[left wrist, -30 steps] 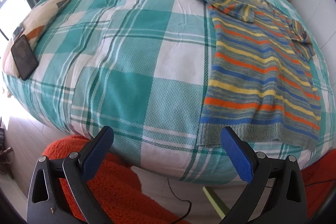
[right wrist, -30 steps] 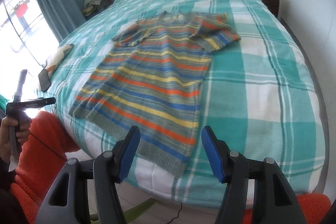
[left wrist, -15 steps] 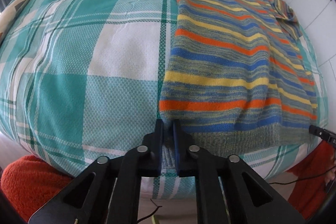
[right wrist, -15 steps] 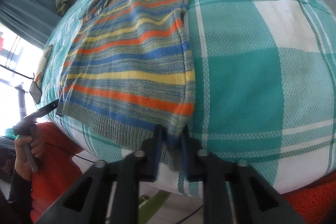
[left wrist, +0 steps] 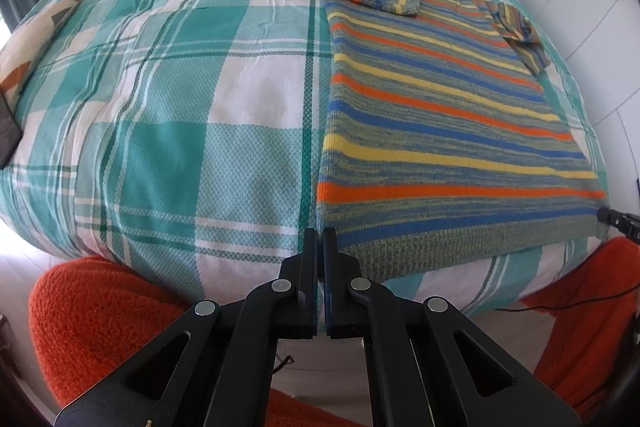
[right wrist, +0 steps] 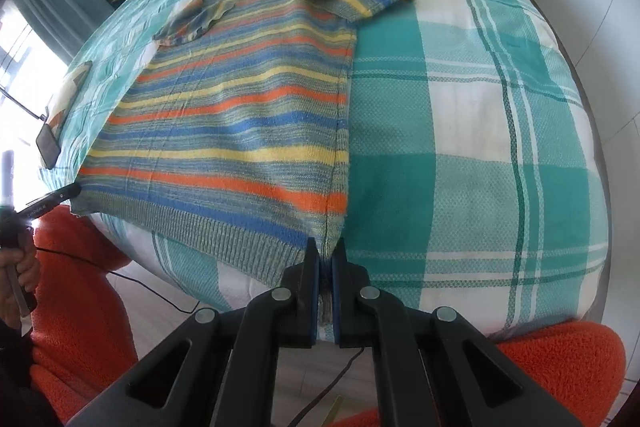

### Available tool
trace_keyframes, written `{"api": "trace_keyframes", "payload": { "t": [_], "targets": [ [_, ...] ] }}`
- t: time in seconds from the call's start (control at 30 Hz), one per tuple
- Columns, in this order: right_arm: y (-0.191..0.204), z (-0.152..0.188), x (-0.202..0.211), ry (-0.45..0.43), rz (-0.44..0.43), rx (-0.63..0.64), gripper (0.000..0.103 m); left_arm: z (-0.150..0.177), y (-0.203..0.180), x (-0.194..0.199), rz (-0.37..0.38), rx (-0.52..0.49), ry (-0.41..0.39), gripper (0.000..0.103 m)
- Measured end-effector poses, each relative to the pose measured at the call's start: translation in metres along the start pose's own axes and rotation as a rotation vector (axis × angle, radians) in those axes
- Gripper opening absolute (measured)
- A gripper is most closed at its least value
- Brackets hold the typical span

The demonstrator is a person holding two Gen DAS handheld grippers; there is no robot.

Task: Fold small clothes
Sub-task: 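Pinch the sweater hem with the left tool while the right tool pinches the hem too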

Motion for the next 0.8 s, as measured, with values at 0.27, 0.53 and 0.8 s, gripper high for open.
{"api": "trace_keyframes", "payload": {
  "t": [0.27,0.53,0.8],
  "targets": [
    [-0.014,0.015,-0.050,0.082,0.017,-0.059,0.004,0.012,0.011,-0.030,-0.038,0.044,0.040,0.000],
    [-0.012,0.016,-0.065,0.074,0.065,-0.065,0.005,0.013,0.019,-0.045,-0.035,0.086,0.043,0.000],
    [-0.011,0.016,-0.070,0.070,0.056,-0.093,0.005,0.013,0.013,-0.052,-0.078,0.050,0.049,0.000]
  ]
}}
Point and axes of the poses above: each gripper's, at about its wrist camera, not at the fingertips, and x roughly against the way its jaws point, y to its left, z to its underside, the point moved 10 cm from there along -x, roughly the way its jaws point, and after that the axes turned 14 degrees about z, right-handed, at the moved point
